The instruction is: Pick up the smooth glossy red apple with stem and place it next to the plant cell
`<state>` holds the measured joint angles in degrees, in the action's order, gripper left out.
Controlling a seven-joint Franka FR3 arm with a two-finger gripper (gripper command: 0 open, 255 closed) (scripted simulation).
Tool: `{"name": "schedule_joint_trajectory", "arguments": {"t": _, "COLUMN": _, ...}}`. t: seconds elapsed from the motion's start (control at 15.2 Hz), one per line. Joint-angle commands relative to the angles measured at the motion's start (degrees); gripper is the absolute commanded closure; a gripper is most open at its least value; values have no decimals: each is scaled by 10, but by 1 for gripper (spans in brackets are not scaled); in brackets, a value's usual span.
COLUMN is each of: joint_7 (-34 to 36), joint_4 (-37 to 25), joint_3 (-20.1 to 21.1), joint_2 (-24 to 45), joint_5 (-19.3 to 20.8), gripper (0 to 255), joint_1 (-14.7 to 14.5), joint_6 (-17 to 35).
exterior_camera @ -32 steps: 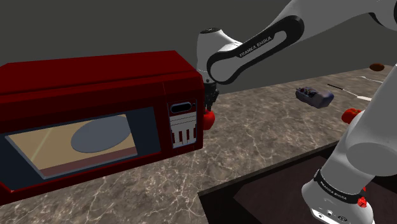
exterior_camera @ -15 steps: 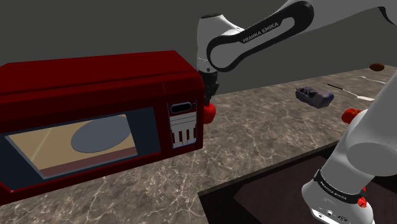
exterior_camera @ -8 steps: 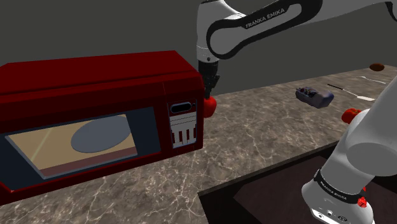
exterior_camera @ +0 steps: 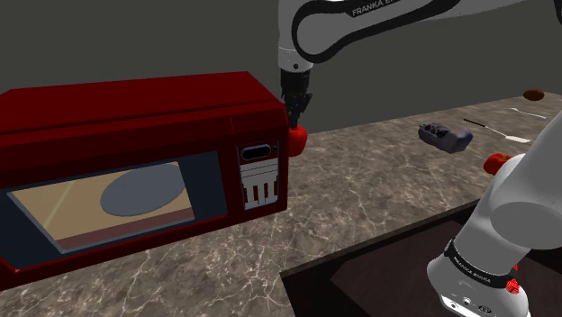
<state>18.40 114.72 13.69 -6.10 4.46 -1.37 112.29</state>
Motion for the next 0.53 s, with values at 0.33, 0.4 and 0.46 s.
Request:
{"name": "schedule_joint_trajectory", "arguments": {"t": 0.33, "joint_7": -7, "joint_4": -52, "joint_3": -1, "joint_2": -5, "joint_5": -3, "gripper": 255, "joint_1": 1, "joint_6": -56}}
{"name": "schedule_joint_trajectory", "arguments": {"t": 0.4, "joint_7": -7, "joint_4": -59, "joint_3": -1, "joint_2": -5, "joint_5": -3, "gripper": 255, "joint_1": 1, "joint_6": -64}}
{"name": "schedule_joint_trajectory", "arguments": {"t": 0.46, "joint_7": -8, "joint_4": -67, "joint_3": -1, "joint_2": -5, "joint_5": -3, "gripper": 255, "joint_1": 1, "joint_6": -72}}
